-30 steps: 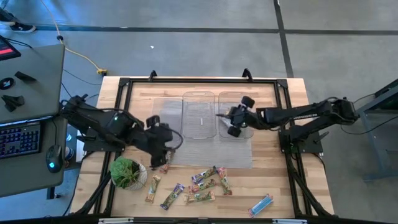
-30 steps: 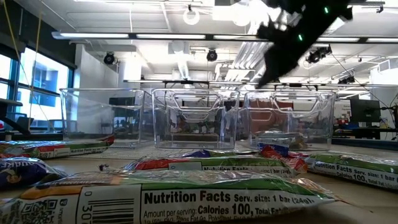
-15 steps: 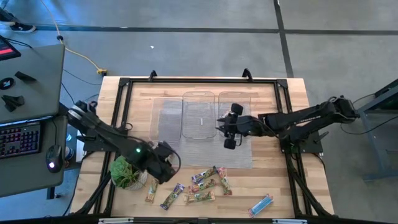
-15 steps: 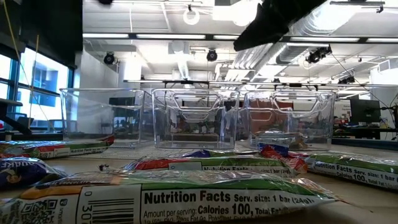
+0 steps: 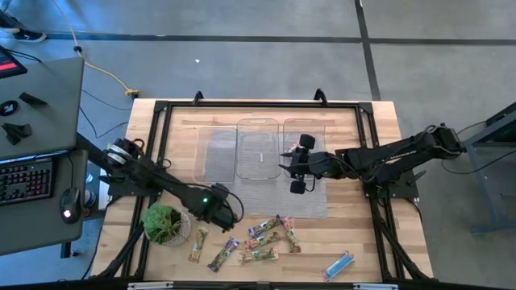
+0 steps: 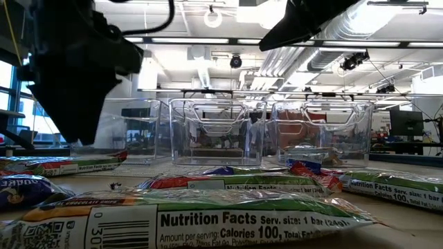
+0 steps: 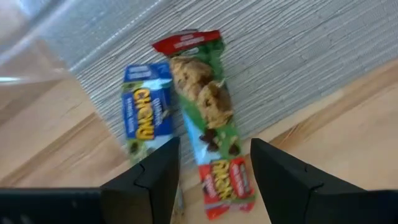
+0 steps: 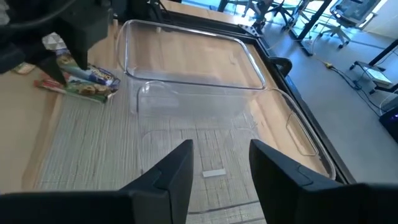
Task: Pick and place Granola Bars by type
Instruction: Put the red granola bar into the middle transparent bin
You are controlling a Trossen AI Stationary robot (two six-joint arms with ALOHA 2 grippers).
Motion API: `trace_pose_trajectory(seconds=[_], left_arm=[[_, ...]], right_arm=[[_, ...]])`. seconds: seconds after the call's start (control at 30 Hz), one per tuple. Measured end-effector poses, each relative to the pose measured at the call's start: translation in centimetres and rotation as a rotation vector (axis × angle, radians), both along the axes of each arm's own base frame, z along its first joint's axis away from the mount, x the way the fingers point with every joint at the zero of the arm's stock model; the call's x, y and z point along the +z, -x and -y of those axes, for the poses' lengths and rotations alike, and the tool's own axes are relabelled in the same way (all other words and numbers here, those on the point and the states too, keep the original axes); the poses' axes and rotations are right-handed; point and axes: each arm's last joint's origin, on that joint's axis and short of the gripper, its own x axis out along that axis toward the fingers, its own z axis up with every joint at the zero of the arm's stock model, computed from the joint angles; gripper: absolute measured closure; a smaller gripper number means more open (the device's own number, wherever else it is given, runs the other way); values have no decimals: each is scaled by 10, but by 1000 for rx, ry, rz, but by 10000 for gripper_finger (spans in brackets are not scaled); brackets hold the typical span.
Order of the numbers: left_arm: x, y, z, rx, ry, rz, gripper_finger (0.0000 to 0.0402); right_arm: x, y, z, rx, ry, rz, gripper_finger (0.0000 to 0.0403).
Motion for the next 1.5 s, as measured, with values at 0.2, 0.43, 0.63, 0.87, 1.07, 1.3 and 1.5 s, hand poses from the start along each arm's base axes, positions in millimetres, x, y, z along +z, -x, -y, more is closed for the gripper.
trace_pose_trajectory(seconds=[0.2,0.43,0.63,0.87,1.07,1.3,1.5], left_arm=[[-15,-9,3,9,8,5,214],[-25,-8,2,16,-23,-45,214],[-25,-6,1,34,-43,-71,215],[-25,-4,0,28,-55,-87,265],[-22,-4,0,25,-61,-96,351],[16,-26,11,-102,-4,-10,388],[81,-49,1,-165,-71,73,378]], right_arm=[[0,0,0,4,-2,0,263],[0,0,0,2,-12,3,263],[0,0,0,2,-13,4,263],[0,0,0,-39,-91,35,263],[-21,6,1,-70,-140,23,263],[-61,19,3,-71,-165,90,263],[-59,20,3,-12,-106,234,263]])
